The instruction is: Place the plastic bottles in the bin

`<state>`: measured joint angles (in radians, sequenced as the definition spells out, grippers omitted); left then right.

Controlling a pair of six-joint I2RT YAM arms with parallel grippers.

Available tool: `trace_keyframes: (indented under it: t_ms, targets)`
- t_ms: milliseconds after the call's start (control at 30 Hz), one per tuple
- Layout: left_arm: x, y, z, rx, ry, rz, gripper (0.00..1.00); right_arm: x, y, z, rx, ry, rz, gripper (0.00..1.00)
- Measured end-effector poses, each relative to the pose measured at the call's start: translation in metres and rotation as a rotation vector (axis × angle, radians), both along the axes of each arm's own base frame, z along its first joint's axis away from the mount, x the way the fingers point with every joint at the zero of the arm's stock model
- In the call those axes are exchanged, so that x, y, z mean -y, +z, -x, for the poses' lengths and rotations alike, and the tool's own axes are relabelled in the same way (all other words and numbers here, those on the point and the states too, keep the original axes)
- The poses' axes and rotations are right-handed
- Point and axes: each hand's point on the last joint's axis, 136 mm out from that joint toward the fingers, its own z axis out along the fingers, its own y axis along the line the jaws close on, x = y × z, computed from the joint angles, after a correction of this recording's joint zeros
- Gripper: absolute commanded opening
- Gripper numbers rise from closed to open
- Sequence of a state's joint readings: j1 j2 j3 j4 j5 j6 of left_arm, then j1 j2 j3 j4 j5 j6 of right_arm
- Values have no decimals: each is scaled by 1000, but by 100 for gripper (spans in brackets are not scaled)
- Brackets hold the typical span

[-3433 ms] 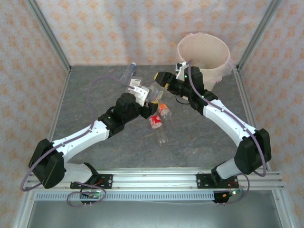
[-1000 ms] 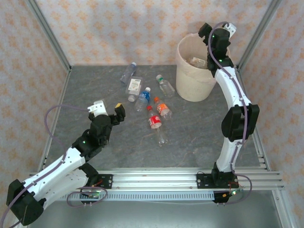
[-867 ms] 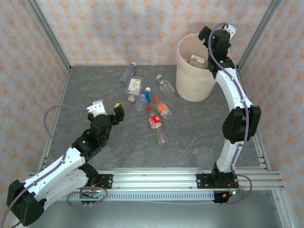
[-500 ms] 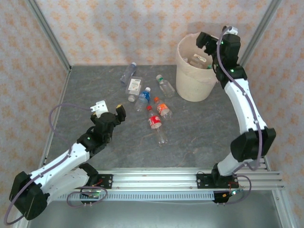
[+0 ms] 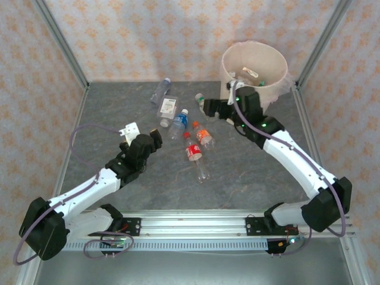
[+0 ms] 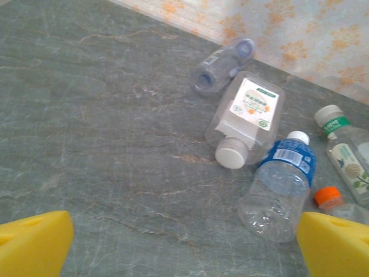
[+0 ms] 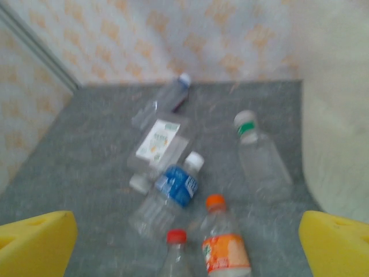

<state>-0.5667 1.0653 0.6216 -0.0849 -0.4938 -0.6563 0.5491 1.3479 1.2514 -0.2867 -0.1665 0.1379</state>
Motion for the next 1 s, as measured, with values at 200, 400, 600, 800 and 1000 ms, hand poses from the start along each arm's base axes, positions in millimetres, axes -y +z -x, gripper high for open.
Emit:
trace_keyframes:
  t_ms: [200, 400, 600, 800, 1000]
  targets:
    - [-20, -9, 9, -32, 103, -10, 100, -50, -58, 26, -114, 78, 138, 100]
    - [-28, -12, 14, -41, 146, -7, 100, -77, -113, 51, -232, 91, 249, 98]
    - [-32, -14, 16, -54, 164, -12, 100, -82, -154, 59, -345, 50, 319, 97]
    - [-34, -15, 17, -52, 179, -3, 100, -96, -173, 59, -390, 28, 391, 91]
    - [-39, -15, 18, -56, 195, -11, 100, -98, -195, 58, -440, 23, 440, 80]
